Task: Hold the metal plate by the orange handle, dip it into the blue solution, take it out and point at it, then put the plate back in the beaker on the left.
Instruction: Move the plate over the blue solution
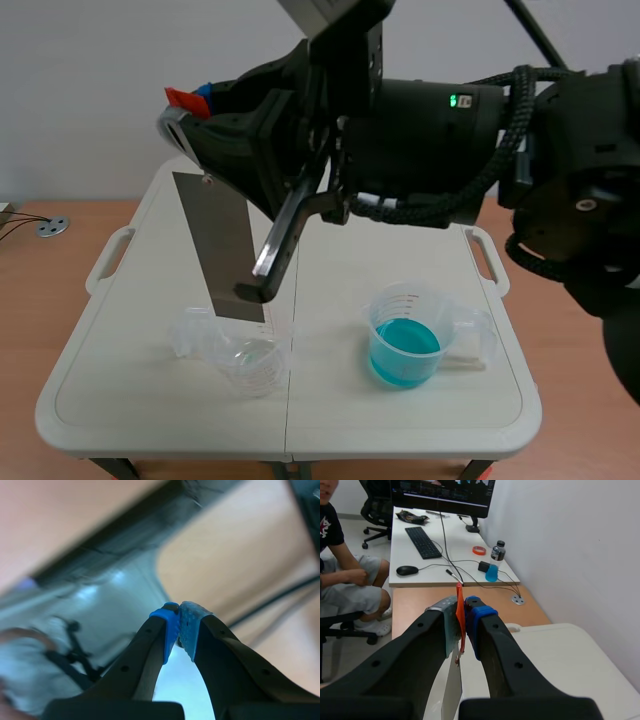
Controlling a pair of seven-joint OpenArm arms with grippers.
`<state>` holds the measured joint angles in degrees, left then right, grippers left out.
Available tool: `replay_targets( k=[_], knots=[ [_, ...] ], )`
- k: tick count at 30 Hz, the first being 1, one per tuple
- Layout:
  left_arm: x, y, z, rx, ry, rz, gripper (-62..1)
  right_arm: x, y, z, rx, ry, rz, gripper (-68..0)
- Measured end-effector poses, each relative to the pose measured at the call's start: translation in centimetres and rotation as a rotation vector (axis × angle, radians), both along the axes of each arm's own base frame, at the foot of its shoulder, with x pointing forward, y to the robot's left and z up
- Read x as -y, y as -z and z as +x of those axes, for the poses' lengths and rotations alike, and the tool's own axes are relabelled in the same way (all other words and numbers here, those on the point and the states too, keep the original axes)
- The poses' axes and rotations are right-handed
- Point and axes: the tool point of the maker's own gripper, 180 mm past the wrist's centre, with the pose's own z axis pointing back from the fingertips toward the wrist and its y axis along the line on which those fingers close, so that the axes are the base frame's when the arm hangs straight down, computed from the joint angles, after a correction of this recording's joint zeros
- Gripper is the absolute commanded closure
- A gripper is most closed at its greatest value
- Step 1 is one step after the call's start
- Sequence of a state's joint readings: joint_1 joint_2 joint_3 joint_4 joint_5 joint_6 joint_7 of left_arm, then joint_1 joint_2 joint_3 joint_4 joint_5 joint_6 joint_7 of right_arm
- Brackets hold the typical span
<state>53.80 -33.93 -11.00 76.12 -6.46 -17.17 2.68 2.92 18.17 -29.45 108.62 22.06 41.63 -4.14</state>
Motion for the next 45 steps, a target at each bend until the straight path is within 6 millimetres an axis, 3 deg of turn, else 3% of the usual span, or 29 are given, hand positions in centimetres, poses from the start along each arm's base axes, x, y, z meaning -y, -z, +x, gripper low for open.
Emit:
replay_targets(
  k=[5,12,20,30,36,45],
  knots=[
    [-1.4,-3.1,4.5,0.135,0.051,0.039,-1.9,1.5,-1.1,-0.1,0.0,0.019,0.031,-1.3],
    [-1.7,-8.1,10.1,0.346,0.124,0.055,-1.9,4.3,-1.9,0.4,-0.002,0.052,0.029,-1.3],
    [-0.3,-11.3,12.8,0.484,0.188,0.022,-1.9,8.4,-2.6,1.7,-0.018,0.124,0.031,-1.3],
    [3.8,-15.5,14.7,0.703,0.283,-0.134,-1.9,13.4,-3.3,2.7,-0.028,0.234,0.01,-1.3],
    [5.4,-18.1,18.1,0.824,0.322,-0.181,-1.9,14.9,-3.4,3.0,-0.017,0.279,-0.003,-1.3],
    [12.2,-17.0,18.8,0.774,0.444,-0.388,-1.9,15.1,-3.1,3.0,-0.03,0.288,-0.003,-1.3]
  ],
)
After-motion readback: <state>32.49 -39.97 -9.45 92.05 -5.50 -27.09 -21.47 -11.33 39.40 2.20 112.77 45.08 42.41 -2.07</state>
